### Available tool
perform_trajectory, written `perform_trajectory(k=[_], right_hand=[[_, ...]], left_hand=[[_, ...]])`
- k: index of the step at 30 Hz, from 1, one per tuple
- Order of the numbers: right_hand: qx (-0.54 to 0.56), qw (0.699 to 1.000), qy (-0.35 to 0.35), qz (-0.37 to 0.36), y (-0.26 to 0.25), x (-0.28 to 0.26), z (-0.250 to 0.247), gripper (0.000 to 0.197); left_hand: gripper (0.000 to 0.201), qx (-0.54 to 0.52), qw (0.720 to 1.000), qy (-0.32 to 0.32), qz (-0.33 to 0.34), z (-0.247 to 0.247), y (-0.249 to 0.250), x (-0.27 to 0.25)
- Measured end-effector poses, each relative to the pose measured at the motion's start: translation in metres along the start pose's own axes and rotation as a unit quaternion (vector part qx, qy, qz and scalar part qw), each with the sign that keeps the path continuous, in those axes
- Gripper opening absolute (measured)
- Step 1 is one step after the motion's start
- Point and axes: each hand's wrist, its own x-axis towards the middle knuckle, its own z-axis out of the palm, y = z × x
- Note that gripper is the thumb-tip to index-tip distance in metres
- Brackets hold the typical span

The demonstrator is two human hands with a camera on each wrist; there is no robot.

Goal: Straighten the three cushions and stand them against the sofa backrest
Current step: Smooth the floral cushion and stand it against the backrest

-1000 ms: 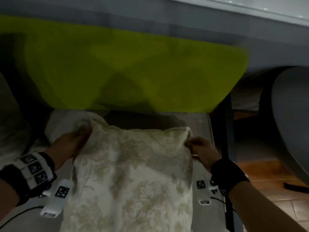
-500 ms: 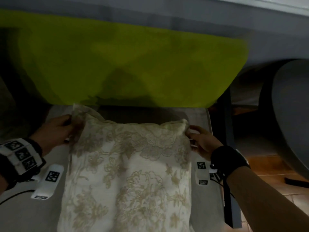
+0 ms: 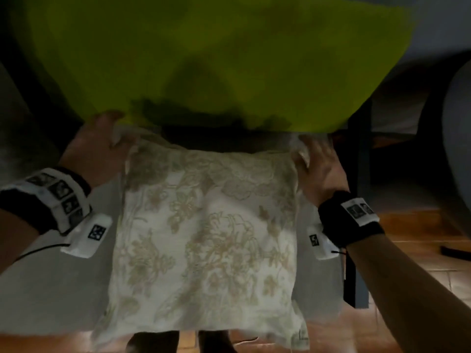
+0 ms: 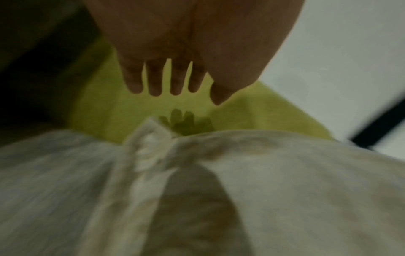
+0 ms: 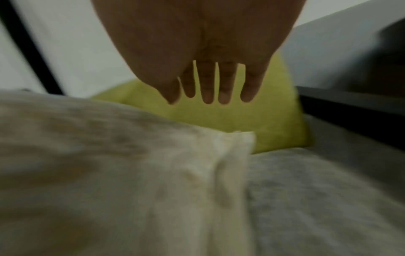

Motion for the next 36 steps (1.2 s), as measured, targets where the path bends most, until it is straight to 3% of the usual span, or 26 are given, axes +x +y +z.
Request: perform_trajectory(k=[2,3,5,8,11,14,16,18,20,22,24,26,29,34,36], right_hand=[[0.001,0.988,-0.019,-0.151,-0.027,-0.011,0.003,0.055],[0.001,0.976,-0.043,-0.214,-0.036,-0.015,0.011,0.057],[0.015,0.957,-0.134,-0.256,-0.041,-0.016,0.030,0.065],[0.024,0.952,-0.247,-0.181,-0.024,-0.006,0.049,0.072],[0.031,0.953,-0.291,-0.077,-0.004,0.004,0.056,0.068],[-0.012,0.943,-0.331,0.030,0.008,0.007,0.052,0.075],[-0.023,0.940,-0.329,0.089,0.013,0.008,0.046,0.082],[-0.018,0.962,-0.246,0.118,0.008,-0.003,0.030,0.093],[0.013,0.989,-0.105,0.102,-0.011,-0.029,0.009,0.087],[0.019,0.999,-0.016,0.019,-0.047,-0.075,-0.008,0.076],[-0.013,0.995,-0.038,-0.089,-0.084,-0.125,0.003,0.073],[-0.032,0.983,-0.104,-0.146,-0.095,-0.158,0.036,0.073],[-0.057,0.978,-0.117,-0.161,-0.072,-0.163,0.075,0.074],[-0.018,0.986,-0.083,-0.141,-0.038,-0.157,0.090,0.077],[0.020,0.991,-0.075,-0.106,-0.032,-0.160,0.091,0.077]], left_hand=[[0.065,-0.006,0.984,0.006,0.179,-0.003,0.032,-0.018],[0.067,-0.005,0.965,-0.031,0.261,0.001,0.048,-0.031],[0.072,0.031,0.936,-0.163,0.309,0.022,0.060,-0.046],[0.070,0.104,0.925,-0.241,0.273,0.053,0.044,-0.045],[0.072,0.057,0.946,-0.279,0.155,0.057,0.019,-0.030],[0.076,0.052,0.944,-0.316,0.078,0.050,0.002,-0.025],[0.081,0.083,0.949,-0.298,0.051,0.041,-0.006,-0.027],[0.094,0.164,0.961,-0.209,0.076,0.032,-0.012,-0.034],[0.096,0.194,0.968,-0.140,0.078,0.024,-0.006,-0.052],[0.077,0.095,0.990,-0.059,0.082,0.025,0.011,-0.090],[0.066,0.014,0.987,-0.004,0.161,0.036,0.042,-0.138],[0.064,0.039,0.976,-0.035,0.212,0.056,0.056,-0.167],[0.068,0.071,0.986,-0.081,0.128,0.078,0.038,-0.171],[0.069,0.021,0.990,-0.073,0.118,0.088,0.007,-0.166],[0.067,-0.041,0.993,-0.079,0.077,0.090,-0.002,-0.169]])
